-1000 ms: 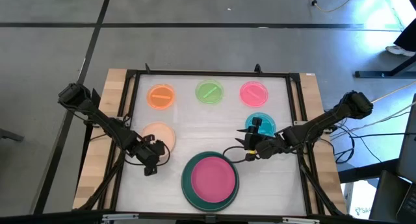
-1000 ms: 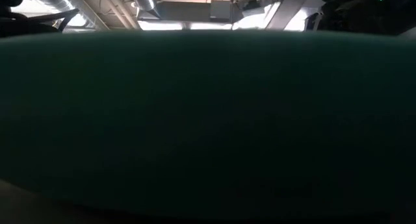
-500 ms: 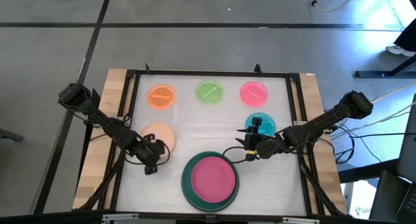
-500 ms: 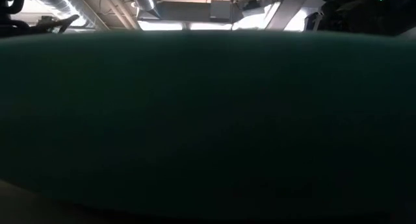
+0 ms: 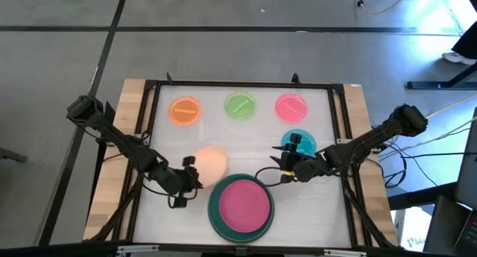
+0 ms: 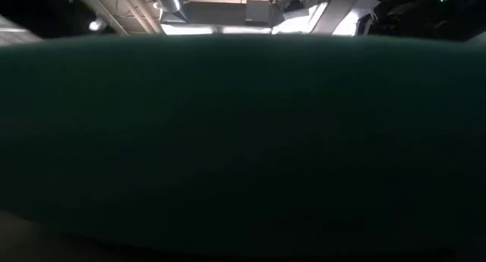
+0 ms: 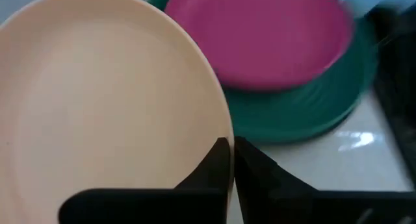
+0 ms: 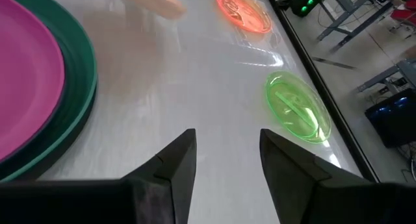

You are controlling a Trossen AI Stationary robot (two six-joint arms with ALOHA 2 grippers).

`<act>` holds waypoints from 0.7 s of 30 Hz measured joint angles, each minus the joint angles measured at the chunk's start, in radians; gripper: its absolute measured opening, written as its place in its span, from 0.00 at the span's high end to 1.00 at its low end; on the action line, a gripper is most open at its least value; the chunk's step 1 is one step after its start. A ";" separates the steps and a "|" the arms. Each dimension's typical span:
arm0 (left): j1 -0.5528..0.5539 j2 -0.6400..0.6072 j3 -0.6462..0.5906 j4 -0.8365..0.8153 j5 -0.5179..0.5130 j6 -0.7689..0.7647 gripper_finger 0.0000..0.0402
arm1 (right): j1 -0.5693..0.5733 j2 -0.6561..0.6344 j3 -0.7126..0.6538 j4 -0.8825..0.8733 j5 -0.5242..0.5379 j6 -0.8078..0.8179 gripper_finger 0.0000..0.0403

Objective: Stack plastic plates
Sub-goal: Stack the orange plate on top of the pink plate

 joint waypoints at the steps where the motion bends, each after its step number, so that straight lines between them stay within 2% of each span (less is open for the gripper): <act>1: 0.000 0.000 0.001 0.040 0.004 0.032 0.99 | 0.000 0.000 0.000 0.000 0.000 0.000 0.60; 8: 0.004 0.032 0.001 0.295 0.035 0.218 0.99 | 0.000 0.000 0.000 0.000 0.000 0.002 0.60; 15: 0.041 0.188 0.002 0.634 0.243 0.372 0.98 | 0.000 0.000 0.000 0.000 -0.001 0.001 0.60; 21: 0.065 0.315 0.002 0.822 0.358 0.374 0.98 | 0.000 0.000 0.000 0.000 0.000 0.001 0.60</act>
